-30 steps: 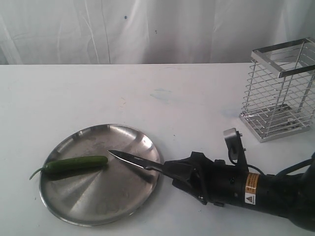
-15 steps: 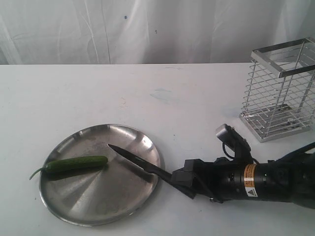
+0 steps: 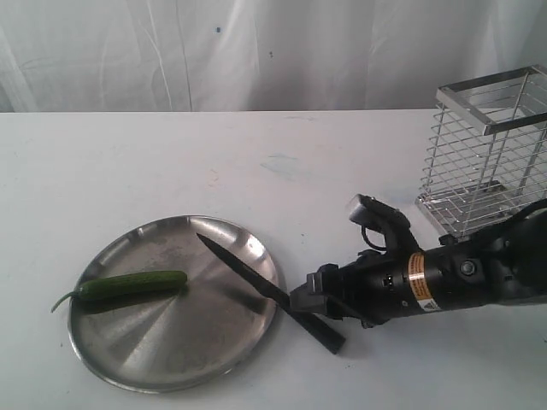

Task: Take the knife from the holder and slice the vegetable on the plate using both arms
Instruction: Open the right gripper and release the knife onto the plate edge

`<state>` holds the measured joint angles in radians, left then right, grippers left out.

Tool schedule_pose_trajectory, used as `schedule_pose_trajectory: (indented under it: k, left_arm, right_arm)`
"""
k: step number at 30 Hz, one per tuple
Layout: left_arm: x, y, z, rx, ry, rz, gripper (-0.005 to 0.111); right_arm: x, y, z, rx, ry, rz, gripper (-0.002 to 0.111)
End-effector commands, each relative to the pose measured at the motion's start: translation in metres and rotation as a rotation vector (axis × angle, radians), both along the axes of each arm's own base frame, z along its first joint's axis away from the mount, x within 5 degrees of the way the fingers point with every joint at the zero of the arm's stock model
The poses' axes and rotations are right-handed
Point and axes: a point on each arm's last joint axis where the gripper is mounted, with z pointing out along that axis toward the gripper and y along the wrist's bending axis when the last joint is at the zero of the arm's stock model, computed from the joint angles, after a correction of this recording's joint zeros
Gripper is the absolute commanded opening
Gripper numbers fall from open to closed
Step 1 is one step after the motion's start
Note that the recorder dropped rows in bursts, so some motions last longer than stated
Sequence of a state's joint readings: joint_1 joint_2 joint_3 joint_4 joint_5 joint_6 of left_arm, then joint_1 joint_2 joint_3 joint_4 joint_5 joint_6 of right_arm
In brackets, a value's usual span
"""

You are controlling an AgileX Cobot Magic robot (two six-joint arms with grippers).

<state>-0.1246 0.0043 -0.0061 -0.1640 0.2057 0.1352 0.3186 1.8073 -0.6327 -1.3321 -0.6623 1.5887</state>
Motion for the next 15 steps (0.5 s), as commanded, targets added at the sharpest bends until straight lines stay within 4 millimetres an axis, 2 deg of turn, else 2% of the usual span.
schedule_pose_trajectory:
  k: [1,3,5,8,12,15]
  left_arm:
    - [0.0,0.0,-0.001,-0.01,-0.002,0.004,0.0]
    - [0.0,0.0,-0.001,-0.01,-0.002,0.004,0.0]
    - [0.0,0.0,-0.001,-0.01,-0.002,0.004,0.0]
    - [0.0,0.0,-0.001,-0.01,-0.002,0.004,0.0]
    - [0.0,0.0,-0.001,-0.01,-0.002,0.004,0.0]
    - [0.0,0.0,-0.001,-0.01,-0.002,0.004,0.0]
  right_arm:
    - [0.009,0.002,0.007,-0.059,-0.026,0.061,0.054]
    - [0.014,0.005,0.016,-0.079,0.008,0.106,0.054]
    - [0.025,0.011,0.035,-0.031,0.01,0.123,0.054]
    - [0.047,0.026,0.07,0.069,-0.085,0.186,0.054]
    - [0.056,0.033,0.093,0.145,-0.187,0.311,0.054]
    - [0.06,0.031,0.101,0.125,-0.327,0.392,0.053]
